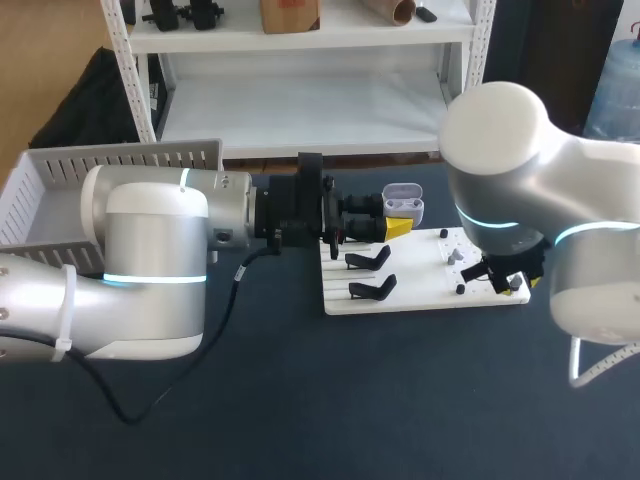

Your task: Pick up each earbud case from the left stands, insert the matching earbuds, close the lid, and place the case in the box.

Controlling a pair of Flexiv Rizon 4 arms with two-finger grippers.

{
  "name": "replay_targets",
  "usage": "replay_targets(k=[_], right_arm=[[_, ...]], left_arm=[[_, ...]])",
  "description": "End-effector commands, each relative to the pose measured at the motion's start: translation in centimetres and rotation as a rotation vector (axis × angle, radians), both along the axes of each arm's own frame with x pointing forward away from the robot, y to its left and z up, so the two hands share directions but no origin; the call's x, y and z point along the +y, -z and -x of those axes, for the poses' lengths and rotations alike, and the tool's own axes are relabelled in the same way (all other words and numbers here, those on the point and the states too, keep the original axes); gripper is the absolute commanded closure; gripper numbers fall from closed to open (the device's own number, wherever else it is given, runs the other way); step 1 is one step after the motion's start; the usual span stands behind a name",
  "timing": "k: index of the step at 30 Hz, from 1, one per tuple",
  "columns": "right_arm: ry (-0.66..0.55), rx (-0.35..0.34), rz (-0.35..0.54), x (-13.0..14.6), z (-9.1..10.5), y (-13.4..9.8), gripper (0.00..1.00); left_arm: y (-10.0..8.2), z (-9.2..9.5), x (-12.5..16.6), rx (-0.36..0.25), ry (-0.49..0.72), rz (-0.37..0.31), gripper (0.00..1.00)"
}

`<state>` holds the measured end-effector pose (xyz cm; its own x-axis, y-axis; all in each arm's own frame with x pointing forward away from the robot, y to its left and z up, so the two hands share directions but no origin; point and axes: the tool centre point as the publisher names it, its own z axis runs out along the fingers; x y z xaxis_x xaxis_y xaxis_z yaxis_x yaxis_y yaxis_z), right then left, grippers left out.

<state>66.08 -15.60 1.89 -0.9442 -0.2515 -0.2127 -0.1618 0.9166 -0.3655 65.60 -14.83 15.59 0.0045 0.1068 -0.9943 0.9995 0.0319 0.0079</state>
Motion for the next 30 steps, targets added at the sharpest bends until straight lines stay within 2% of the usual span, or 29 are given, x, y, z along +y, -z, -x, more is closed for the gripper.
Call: replay_targets(k=[1,4,6,8,12,16,24,29,30], right_arm=[[0.005,0.002,0.001,0.2,0.0,0.1,0.77],[0.012,0.004,0.0,0.2,0.0,0.2,0.83],[0.014,0.006,-0.001,0.2,0.0,0.3,0.96],[0.015,0.009,-0.001,0.2,0.0,0.4,1.0],[0.024,0.012,0.008,0.2,0.0,0.3,1.0],[0.041,0.01,0.009,-0.1,0.3,-0.9,1.0],[0.055,-0.03,-0.018,-0.2,2.2,-5.5,1.0],[0.065,-0.031,-0.034,-0.1,3.7,-8.1,1.0],[0.076,-0.028,-0.017,-0.1,4.0,-8.4,1.0]], left_arm=[[0.1,0.0,0.0,-0.002,-0.003,0.003,1.0],[0.1,0.0,0.0,-0.002,-0.003,0.003,1.0],[0.1,0.0,0.0,-0.002,-0.003,0.003,1.0],[0.1,0.0,0.0,-0.002,-0.003,0.003,1.0],[0.1,0.0,0.0,-0.002,-0.003,0.003,1.0],[0.1,0.0,0.0,-0.002,-0.003,0.003,1.0],[0.1,0.0,0.0,-0.002,-0.003,0.003,1.0],[0.1,0.0,0.0,-0.002,-0.003,0.003,1.0],[0.1,0.0,0.0,-0.002,-0.003,0.003,1.0]])
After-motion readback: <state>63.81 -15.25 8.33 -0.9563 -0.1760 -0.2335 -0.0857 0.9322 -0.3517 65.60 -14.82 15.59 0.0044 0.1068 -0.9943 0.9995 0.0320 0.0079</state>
